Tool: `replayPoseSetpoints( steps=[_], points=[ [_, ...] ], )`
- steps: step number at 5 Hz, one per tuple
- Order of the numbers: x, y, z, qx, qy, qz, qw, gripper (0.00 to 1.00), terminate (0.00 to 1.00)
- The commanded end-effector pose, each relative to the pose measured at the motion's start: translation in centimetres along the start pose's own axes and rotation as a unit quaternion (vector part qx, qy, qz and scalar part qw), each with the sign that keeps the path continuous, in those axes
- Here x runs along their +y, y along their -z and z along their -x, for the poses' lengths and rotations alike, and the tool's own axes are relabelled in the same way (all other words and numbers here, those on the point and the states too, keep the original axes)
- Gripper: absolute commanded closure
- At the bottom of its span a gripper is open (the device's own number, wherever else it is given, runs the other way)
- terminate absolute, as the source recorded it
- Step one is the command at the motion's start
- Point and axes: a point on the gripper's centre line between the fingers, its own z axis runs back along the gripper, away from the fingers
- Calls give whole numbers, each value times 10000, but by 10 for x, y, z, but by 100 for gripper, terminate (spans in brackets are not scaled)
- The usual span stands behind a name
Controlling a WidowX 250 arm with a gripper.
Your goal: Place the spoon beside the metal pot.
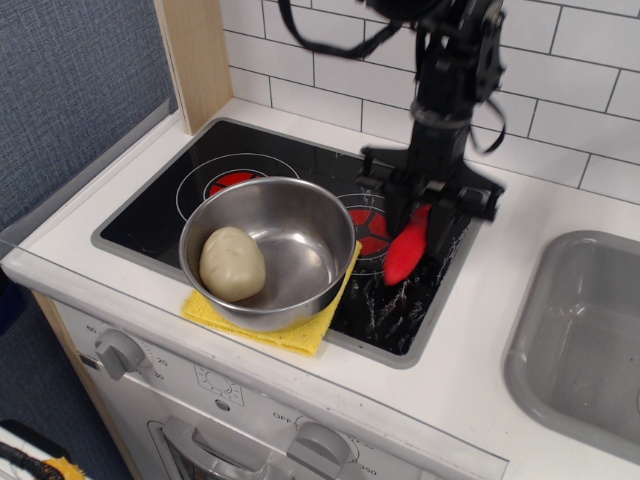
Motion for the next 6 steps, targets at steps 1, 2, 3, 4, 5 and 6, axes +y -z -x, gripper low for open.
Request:
replayPoseSetpoints(
  steps=[1, 2, 3, 4, 5, 6],
  points=[
    [23, -107, -5, -1102, 17, 394, 9931, 100, 0],
    [72, -119, 17, -1007, 9, 154, 9948, 100, 0],
    [118, -116, 41, -873, -182, -332, 9955, 100, 0],
    [167, -99, 51, -677, -288, -621, 9954, 100, 0],
    [203, -72, 51, -397, -407, -561, 9968, 100, 0],
    [215, -45, 48, -173, -359, -542, 9977, 100, 0]
  ],
)
